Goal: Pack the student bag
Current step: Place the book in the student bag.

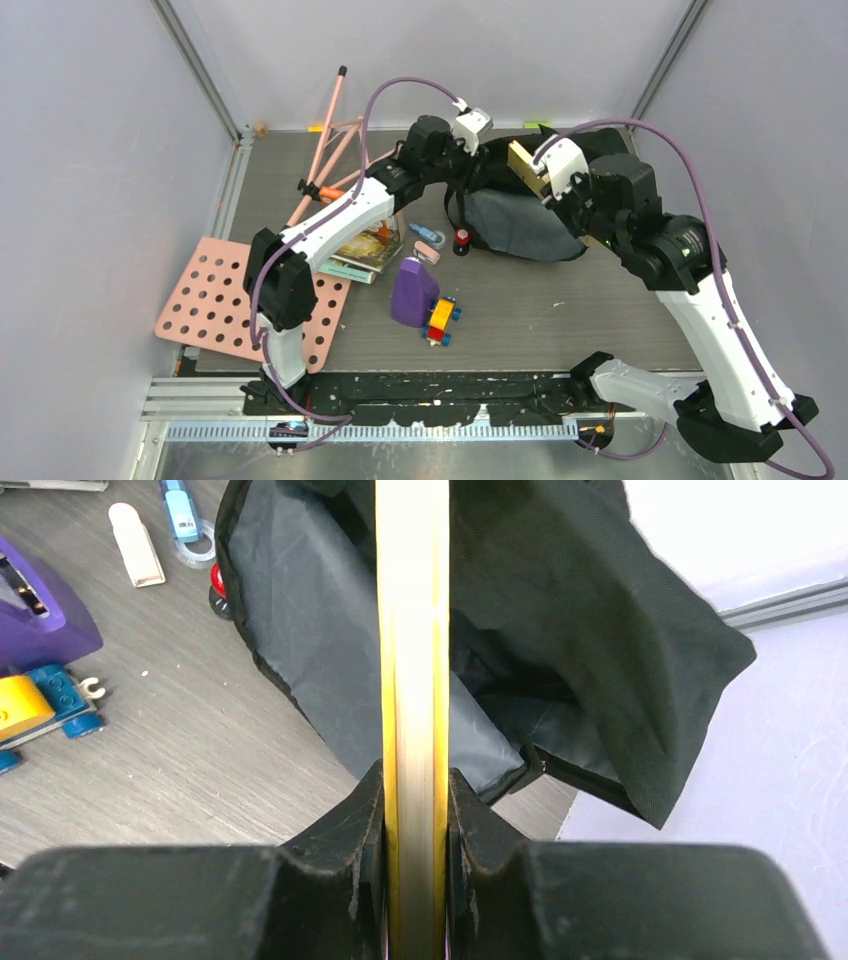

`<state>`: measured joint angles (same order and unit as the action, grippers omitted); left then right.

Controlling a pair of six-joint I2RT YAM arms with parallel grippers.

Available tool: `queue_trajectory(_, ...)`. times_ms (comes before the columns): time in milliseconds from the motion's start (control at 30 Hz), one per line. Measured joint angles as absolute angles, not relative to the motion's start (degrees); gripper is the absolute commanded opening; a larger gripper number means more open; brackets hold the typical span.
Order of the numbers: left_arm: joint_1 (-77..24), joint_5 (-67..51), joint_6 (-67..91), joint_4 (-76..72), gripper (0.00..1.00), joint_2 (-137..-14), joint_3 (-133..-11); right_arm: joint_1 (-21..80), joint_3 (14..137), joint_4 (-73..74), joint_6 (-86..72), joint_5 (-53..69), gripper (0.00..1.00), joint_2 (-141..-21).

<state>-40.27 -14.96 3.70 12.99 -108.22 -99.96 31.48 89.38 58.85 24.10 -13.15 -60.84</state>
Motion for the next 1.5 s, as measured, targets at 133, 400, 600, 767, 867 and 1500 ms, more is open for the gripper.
queue_trajectory(133, -40.8, -11.9, 4.2, 13.1, 0.09, -108.2, -100.0, 31.5, 87.8, 60.5, 24.2, -12.3, 0.00, -57.7)
queue_trajectory(400, -40.7, -10.3, 9.4, 17.2, 0.00, -109.6, -104.7, 31.5, 87.3, 65.5, 24.4, -12.1, 0.00, -58.5)
queue_trajectory(600, -40.0, -12.8, 14.1, 18.7, 0.00, -110.3, -107.3, 31.5, 86.8, 65.3, 28.2, -13.5, 0.00, -60.8)
queue_trajectory(767, -38.4, -16.6, 17.8, 18.9, 0.00, -110.4, -107.3, 30.6, 87.0, 62.4, 34.7, -15.8, 0.00, -66.0)
queue_trajectory(867, -37.5, -17.9, 19.2, 19.6, 0.00, -110.7, -107.6, 28.8, 87.6, 60.6, 38.0, -15.5, 0.00, -69.6)
queue_trajectory(1500, -34.4, -23.8, 22.4, 23.1, 0.00, -114.7, -113.3, 21.6, 91.7, 54.9, 52.0, -1.6, 0.00, -80.6)
